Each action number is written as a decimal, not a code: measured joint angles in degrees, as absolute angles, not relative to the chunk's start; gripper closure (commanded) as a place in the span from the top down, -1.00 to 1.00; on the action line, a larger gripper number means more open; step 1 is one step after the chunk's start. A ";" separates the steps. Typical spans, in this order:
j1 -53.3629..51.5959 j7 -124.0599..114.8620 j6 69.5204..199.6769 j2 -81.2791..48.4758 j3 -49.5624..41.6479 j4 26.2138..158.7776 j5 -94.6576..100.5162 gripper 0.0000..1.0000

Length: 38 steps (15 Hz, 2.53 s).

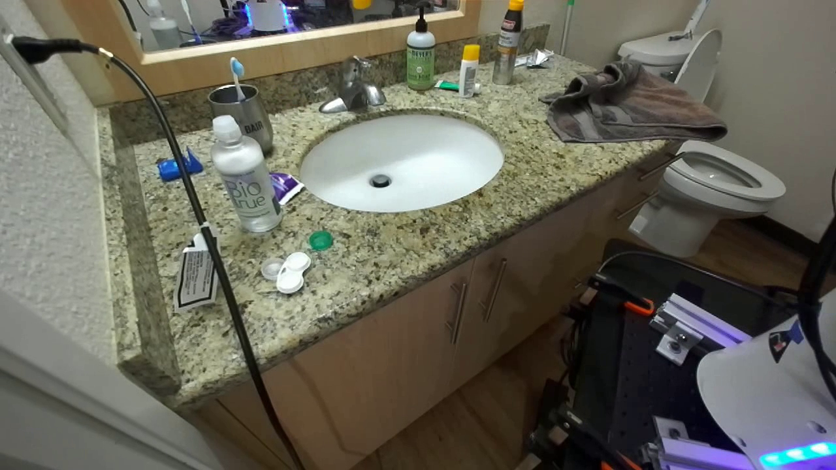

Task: Move the white tube to the right of the sink

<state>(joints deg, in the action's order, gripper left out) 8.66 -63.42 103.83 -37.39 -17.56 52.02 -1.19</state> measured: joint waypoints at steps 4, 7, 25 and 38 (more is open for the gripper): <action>9.05 -64.71 99.85 -30.76 -22.60 61.76 2.22 -0.97; 10.18 -64.81 98.58 -26.51 -25.21 70.91 2.14 -0.97; 20.21 -76.95 104.77 -25.21 -25.33 87.45 -0.75 -0.97; 24.95 -94.04 124.79 -32.25 -24.42 87.34 -12.85 -0.97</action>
